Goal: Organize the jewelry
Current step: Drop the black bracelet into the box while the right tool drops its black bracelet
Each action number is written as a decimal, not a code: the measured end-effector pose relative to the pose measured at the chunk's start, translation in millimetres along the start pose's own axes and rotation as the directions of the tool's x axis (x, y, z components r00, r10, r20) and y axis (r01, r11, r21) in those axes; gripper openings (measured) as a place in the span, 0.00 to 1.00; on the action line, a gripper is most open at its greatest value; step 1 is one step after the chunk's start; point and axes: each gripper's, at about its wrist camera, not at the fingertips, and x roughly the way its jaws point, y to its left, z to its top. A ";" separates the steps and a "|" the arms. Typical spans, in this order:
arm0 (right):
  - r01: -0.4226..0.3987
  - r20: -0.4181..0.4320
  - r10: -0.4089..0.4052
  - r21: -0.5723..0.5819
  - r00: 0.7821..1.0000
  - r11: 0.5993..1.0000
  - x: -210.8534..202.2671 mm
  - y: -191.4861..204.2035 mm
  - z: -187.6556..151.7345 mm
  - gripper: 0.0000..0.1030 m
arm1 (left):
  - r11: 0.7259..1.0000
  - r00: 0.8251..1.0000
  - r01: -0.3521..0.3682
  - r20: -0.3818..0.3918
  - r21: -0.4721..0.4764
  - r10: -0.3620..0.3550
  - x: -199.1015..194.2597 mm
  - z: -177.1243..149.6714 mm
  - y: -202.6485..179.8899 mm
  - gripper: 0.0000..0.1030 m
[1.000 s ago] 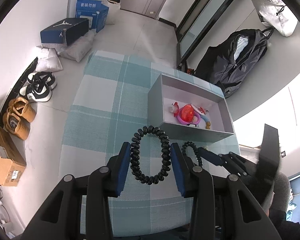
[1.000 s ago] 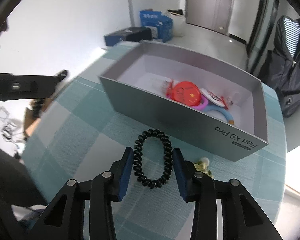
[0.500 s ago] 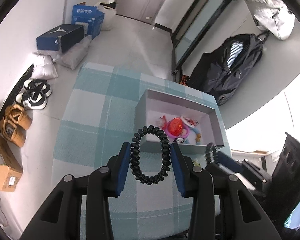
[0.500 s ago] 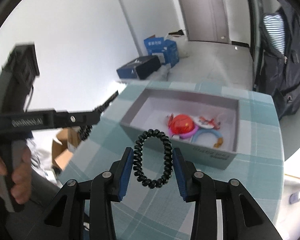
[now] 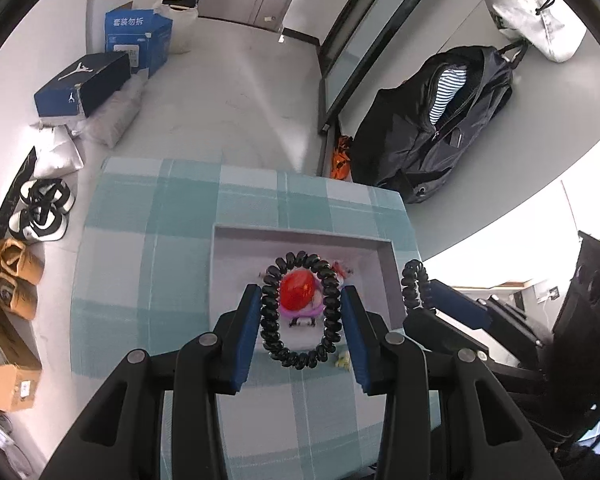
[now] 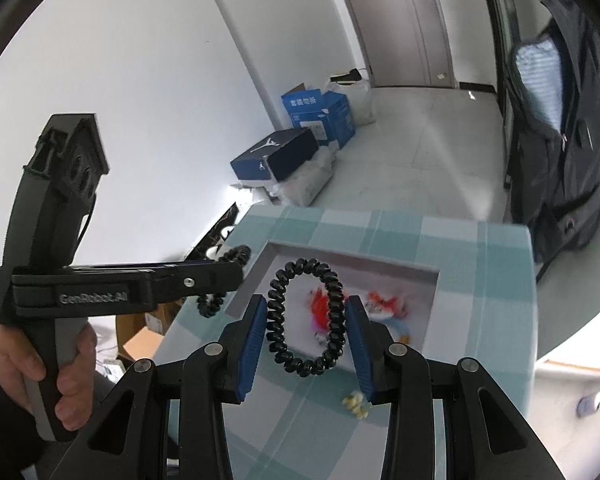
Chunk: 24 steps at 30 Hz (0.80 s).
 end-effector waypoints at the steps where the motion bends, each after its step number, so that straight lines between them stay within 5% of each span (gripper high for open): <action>1: 0.004 -0.006 -0.004 -0.012 1.000 1.000 1.8 -1.2 2.9 0.38 | 1.000 1.000 0.001 -0.010 -0.002 -0.001 4.5 2.8 -1.0 0.34; 24: -0.039 -0.124 0.038 -0.005 0.992 0.999 55.3 -41.5 18.0 0.40 | 0.999 0.994 0.051 -0.099 -0.010 -0.051 55.5 26.5 5.1 0.34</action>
